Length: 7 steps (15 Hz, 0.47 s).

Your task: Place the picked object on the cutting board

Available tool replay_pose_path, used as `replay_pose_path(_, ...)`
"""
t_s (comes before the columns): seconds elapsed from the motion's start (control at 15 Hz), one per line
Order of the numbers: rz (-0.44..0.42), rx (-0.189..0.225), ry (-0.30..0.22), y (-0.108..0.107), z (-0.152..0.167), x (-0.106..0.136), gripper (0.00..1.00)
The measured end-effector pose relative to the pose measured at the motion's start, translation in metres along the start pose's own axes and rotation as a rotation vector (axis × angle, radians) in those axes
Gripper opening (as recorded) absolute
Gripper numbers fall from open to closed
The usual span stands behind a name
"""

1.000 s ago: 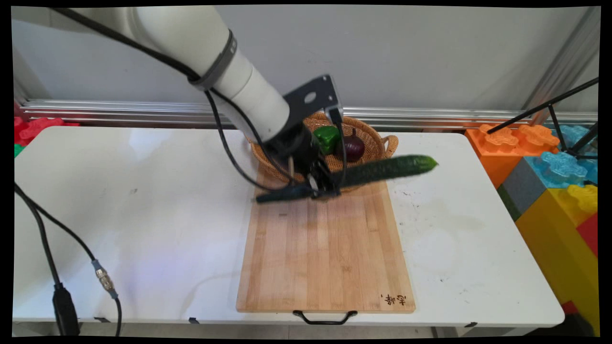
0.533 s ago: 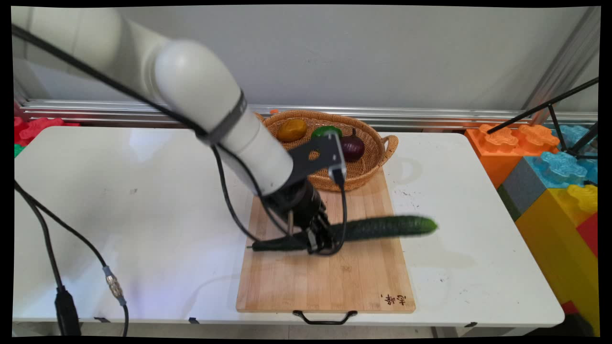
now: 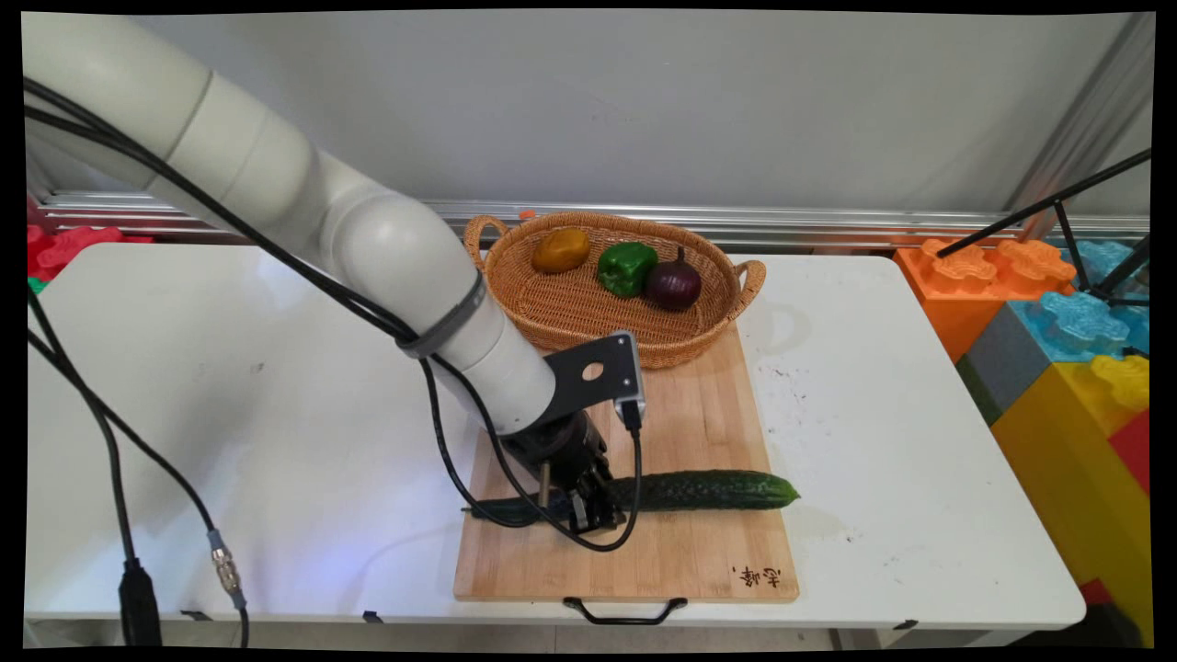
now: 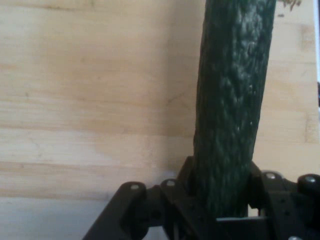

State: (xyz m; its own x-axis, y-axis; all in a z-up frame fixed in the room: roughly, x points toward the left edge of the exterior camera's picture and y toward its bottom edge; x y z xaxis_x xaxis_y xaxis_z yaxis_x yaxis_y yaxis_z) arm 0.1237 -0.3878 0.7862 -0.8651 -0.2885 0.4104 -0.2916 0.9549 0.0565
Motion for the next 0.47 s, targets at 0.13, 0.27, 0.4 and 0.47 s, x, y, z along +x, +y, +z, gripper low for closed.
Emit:
replay_pose_path(0.13,-0.004,-0.002,-0.005,-0.0011,0.0055,-0.0034,1.00)
replay_pose_path(0.27,-0.011,-0.003,-0.008,-0.0025,0.0083,-0.0050,1.00)
replay_pose_path(0.4,-0.019,0.003,-0.009,-0.0055,0.0088,-0.0057,1.00)
replay_pose_path(0.47,-0.024,0.006,-0.009,-0.0074,0.0084,-0.0062,1.00)
